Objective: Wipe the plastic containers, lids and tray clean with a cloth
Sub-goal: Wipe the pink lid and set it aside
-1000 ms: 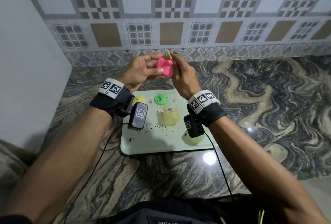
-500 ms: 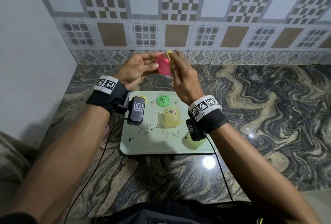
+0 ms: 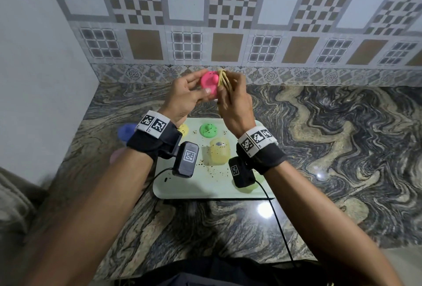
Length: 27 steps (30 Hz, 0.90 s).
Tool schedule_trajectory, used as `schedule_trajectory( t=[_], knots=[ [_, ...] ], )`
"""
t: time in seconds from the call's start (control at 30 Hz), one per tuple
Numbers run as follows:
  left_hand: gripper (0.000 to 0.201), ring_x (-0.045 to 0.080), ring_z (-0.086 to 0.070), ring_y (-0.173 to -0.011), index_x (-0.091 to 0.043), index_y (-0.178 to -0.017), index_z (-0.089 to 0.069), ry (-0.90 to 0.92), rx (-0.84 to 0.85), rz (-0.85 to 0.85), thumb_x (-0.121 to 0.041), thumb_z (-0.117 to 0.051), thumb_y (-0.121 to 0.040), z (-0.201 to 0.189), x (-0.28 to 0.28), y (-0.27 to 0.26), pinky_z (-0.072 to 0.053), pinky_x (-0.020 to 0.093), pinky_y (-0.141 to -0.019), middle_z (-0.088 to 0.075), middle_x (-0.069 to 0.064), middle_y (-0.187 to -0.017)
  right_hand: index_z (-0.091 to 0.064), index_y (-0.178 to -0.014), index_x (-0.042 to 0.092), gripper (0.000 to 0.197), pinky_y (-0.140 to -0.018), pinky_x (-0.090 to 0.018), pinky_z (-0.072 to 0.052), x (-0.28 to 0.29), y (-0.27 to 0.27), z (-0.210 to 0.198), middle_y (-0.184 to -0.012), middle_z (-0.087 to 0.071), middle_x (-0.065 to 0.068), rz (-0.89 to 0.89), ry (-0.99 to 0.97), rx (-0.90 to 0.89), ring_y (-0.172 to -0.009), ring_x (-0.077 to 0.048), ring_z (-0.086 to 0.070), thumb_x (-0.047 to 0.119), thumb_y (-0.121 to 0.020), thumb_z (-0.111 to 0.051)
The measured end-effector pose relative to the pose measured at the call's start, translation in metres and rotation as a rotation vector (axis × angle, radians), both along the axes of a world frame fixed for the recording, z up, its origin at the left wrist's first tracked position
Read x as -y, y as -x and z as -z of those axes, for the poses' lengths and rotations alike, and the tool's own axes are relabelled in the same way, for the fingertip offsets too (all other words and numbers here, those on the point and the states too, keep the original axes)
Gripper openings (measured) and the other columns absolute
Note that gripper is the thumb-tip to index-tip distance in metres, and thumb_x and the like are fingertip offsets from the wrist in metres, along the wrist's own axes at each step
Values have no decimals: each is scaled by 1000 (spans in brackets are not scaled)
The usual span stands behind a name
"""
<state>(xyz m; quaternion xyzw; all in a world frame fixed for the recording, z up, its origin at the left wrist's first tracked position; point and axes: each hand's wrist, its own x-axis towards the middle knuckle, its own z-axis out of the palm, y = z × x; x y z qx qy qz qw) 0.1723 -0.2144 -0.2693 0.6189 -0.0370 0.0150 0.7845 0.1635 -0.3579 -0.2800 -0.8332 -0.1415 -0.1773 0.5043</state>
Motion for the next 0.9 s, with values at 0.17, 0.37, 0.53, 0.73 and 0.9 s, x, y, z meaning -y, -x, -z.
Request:
schedule_trajectory(
  t=[0.17,0.37,0.53,0.73,0.9],
  knots=[
    [47,27,-66,-107,-1,-124,-53,27,23,-68,14,-64,-81,1,-4,-2,-59,33,-77,-67,17,-114,-53,-131,7,33,-68,-9,-38,-5,3,-1,-111,-71,-11,37,17,64,-83,-11,-61,16,-100,-53],
    [43,16,-71,-92,0,-124,-52,-10,13,16,13,-61,-84,-4,-8,0,-56,21,-66,-67,12,-114,-58,-132,6,35,-82,5,-40,-6,1,-2,-117,-70,-10,60,-5,85,-96,-8,-64,8,-97,-53],
    [47,23,-66,-105,1,-128,-50,-67,-2,224,15,-57,-84,-13,-24,1,-60,34,-78,-63,17,-119,-62,-130,14,34,-83,-10,-52,-6,0,-14,-125,-67,-8,8,-77,25,-102,-10,-66,15,-98,-50],
    [40,26,-68,-104,-1,-120,-55,19,-44,126,15,-58,-84,-17,-31,-3,-60,30,-73,-66,14,-113,-59,-129,13,33,-93,-42,-56,-2,-5,-15,-120,-69,-2,161,-277,27,-106,-13,-67,22,-98,-54],
    [38,20,-70,-95,1,-118,-55,54,-28,95,14,-60,-83,-18,-19,-1,-59,26,-73,-67,15,-110,-52,-138,8,40,-107,-24,-40,-12,14,-7,-146,-47,-14,39,-26,107,-124,-15,-53,8,-98,-50]
  ],
)
